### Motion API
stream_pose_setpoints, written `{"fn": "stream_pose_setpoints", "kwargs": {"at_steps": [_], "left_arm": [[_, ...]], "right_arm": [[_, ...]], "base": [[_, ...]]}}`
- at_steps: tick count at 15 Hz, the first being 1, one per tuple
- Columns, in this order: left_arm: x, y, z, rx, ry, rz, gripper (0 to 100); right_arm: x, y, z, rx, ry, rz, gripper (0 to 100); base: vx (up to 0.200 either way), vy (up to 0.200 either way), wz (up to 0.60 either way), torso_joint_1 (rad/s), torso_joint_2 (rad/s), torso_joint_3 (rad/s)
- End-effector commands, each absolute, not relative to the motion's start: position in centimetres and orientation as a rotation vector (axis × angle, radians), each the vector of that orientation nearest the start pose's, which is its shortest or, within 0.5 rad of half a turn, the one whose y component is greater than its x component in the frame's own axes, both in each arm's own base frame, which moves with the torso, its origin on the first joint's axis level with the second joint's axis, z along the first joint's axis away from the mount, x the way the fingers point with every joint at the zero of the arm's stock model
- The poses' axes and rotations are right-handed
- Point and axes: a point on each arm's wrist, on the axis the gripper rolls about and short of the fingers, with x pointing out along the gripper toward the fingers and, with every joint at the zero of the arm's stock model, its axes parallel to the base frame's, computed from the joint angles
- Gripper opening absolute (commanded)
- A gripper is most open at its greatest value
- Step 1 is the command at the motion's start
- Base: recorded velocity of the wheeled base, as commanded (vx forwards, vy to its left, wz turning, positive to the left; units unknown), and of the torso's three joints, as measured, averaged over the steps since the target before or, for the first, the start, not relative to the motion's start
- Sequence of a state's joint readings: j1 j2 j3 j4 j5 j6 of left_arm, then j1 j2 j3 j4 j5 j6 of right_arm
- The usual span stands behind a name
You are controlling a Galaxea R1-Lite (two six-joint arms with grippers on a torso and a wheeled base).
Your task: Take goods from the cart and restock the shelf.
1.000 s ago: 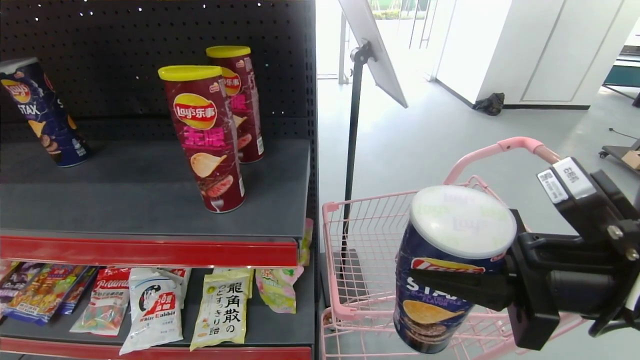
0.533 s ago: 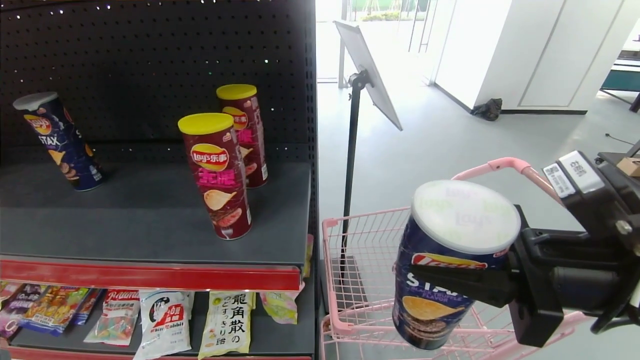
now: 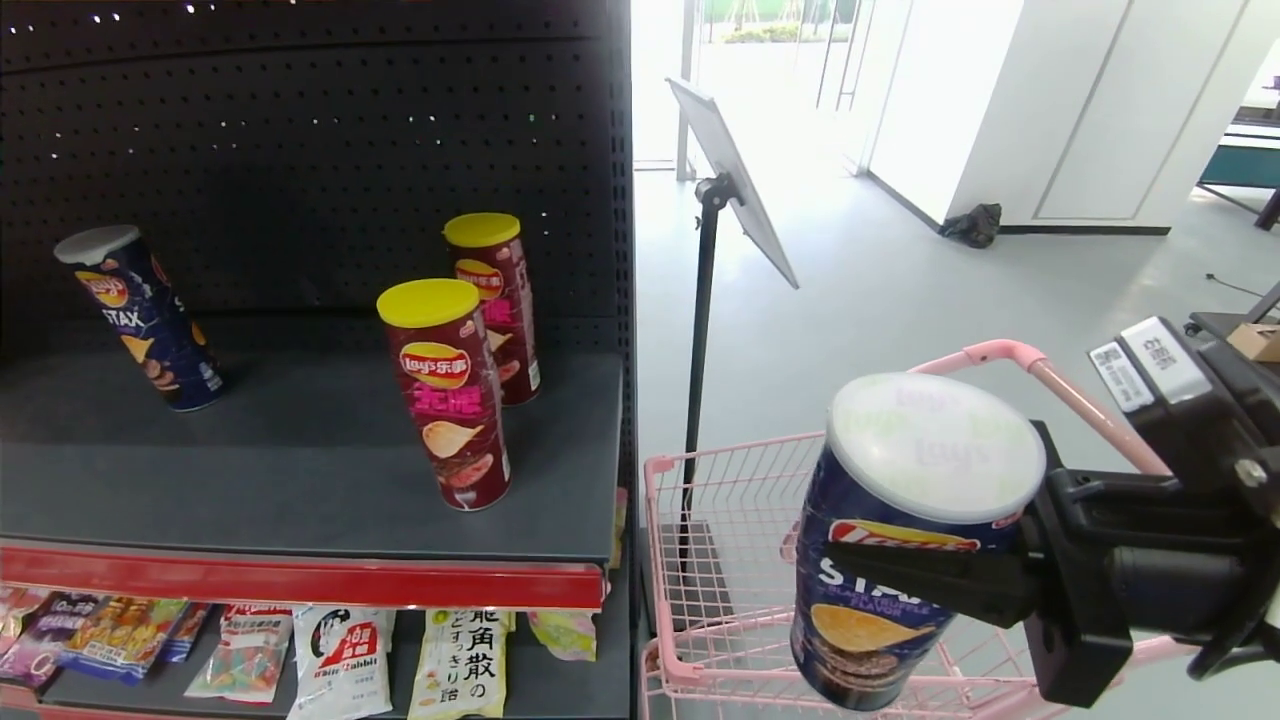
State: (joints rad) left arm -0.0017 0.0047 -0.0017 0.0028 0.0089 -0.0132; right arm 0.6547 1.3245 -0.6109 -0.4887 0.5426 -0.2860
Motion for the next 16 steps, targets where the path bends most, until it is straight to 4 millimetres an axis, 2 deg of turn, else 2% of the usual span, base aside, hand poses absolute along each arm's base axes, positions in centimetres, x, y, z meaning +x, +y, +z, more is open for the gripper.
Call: {"fn": "stream_pose_setpoints", "kwargs": {"at_steps": [1,5,7,16], "left_arm": [[-2.2,0.0,7.6,-0.014,0.008,0.008,100],[-2.2,0.0,7.6,-0.014,0.008,0.008,100],[-2.2,0.0,7.6,-0.014,0.008,0.008,100],[-2.2,0.0,7.6,-0.014,0.008,0.008,100]], "right_arm": [[15.3,13.2,21.0,-0.265,0.070,1.213,0],[15.2,12.0,20.9,-0.260,0.068,1.165,0],[13.9,11.1,20.7,-0.257,0.058,1.166,0],[13.5,11.1,20.9,-0.283,0.028,1.143,0]], "base": [[0.000,0.000,0.00,0.159,-0.34,-0.188],[0.000,0.000,0.00,0.022,-0.06,-0.029],[0.000,0.000,0.00,0.000,0.00,0.000],[0.000,0.000,0.00,0.000,0.00,0.000]]}}
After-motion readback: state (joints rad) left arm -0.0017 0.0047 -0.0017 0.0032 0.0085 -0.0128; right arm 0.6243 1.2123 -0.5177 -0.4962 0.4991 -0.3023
